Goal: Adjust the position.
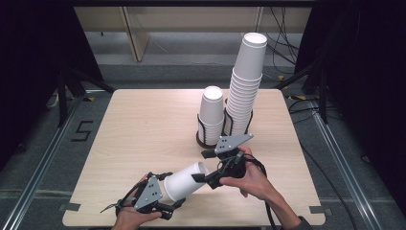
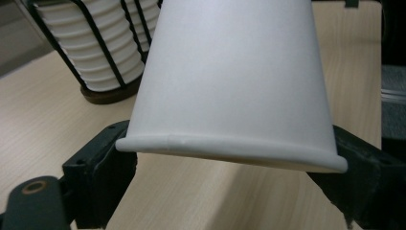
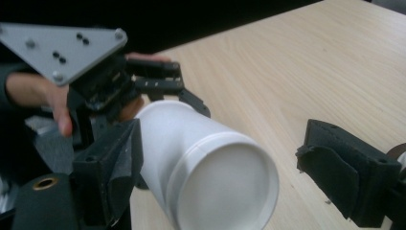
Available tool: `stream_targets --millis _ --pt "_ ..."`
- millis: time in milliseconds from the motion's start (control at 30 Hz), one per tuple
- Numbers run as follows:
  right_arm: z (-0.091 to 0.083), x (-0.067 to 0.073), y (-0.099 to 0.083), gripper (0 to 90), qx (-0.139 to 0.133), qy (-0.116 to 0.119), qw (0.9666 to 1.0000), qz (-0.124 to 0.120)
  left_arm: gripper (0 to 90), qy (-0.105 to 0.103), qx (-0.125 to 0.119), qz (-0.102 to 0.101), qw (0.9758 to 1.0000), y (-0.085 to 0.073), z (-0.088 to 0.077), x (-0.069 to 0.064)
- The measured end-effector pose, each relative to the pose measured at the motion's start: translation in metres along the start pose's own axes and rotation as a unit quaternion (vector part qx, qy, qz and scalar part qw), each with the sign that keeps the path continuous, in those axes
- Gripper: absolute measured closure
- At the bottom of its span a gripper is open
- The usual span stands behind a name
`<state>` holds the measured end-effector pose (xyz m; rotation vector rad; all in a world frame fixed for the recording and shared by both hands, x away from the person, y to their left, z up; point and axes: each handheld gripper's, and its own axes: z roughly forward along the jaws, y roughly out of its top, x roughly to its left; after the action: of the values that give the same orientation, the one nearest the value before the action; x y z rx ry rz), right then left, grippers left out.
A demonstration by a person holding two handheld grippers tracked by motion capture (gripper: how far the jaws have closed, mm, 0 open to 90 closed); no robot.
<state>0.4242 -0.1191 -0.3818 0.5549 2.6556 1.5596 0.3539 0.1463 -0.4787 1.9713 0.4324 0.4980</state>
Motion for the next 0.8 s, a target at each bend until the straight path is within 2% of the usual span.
stream_targets --millis 33,100,167,200,233,267,333,367,400,433,467,500,533,600,700,733,767,800 --pt "0.000 0.001 0.000 15.6 0.011 0.003 0.9999 -0.007 11.7 0.003 0.007 0.010 0.9999 0.000 0.000 -0.001" --pt "0.000 0.002 0.000 15.7 0.024 -0.007 0.9994 -0.025 11.9 -0.011 0.019 0.017 0.9996 0.001 0.000 -0.001" --pt "0.001 0.004 0.000 15.8 0.043 -0.004 0.9981 -0.044 12.0 -0.011 0.036 0.034 0.9987 0.002 0.000 -0.003" --pt "0.001 0.004 0.000 15.8 0.043 -0.004 0.9981 -0.044 12.0 -0.011 0.036 0.034 0.9987 0.002 0.000 -0.003" --pt "0.003 0.006 -0.001 15.8 0.062 -0.003 0.9963 -0.060 12.0 -0.005 0.054 0.065 0.9964 0.003 0.001 -0.004" --pt "0.004 0.007 -0.002 15.8 0.071 0.004 0.9955 -0.062 11.9 -0.007 0.066 0.069 0.9954 0.004 0.000 -0.005" --pt "0.007 0.011 -0.003 15.7 0.090 0.003 0.9931 -0.076 12.0 -0.011 0.070 0.071 0.9950 0.003 0.001 -0.006" --pt "0.009 0.013 -0.004 15.8 0.099 0.005 0.9914 -0.085 12.0 -0.016 0.080 0.075 0.9938 0.003 0.001 -0.006" --pt "0.011 0.014 -0.004 15.9 0.107 0.004 0.9898 -0.095 12.0 -0.019 0.082 0.074 0.9937 0.002 0.002 -0.007" --pt "0.013 0.016 -0.005 15.9 0.116 0.003 0.9881 -0.101 11.9 -0.021 0.087 0.082 0.9926 0.002 0.002 -0.007" --pt "0.013 0.016 -0.005 15.9 0.116 0.003 0.9881 -0.101 12.0 -0.021 0.087 0.082 0.9926 0.002 0.002 -0.007" --pt "0.018 0.020 -0.006 16.0 0.134 0.007 0.9833 -0.123 11.9 -0.025 0.093 0.091 0.9912 0.002 0.002 -0.008" --pt "0.019 0.021 -0.007 16.2 0.138 0.008 0.9819 -0.129 11.9 -0.024 0.098 0.099 0.9900 0.003 0.002 -0.007" --pt "0.022 0.024 -0.007 16.1 0.148 0.006 0.9784 -0.144 11.9 -0.028 0.085 0.089 0.9920 0.004 0.003 -0.010" --pt "0.027 0.029 -0.009 16.2 0.170 0.010 0.9712 -0.167 11.9 -0.031 0.095 0.108 0.9890 0.006 0.000 -0.010" --pt "0.030 0.031 -0.010 16.0 0.177 0.009 0.9679 -0.178 11.9 -0.032 0.101 0.119 0.9872 0.007 0.000 -0.010" --pt "0.031 0.033 -0.011 16.1 0.189 0.005 0.9652 -0.180 11.9 -0.036 0.092 0.111 0.9889 0.007 0.001 -0.011" --pt "0.034 0.035 -0.012 16.1 0.197 0.009 0.9616 -0.191 11.9 -0.037 0.093 0.120 0.9877 0.008 0.000 -0.012"
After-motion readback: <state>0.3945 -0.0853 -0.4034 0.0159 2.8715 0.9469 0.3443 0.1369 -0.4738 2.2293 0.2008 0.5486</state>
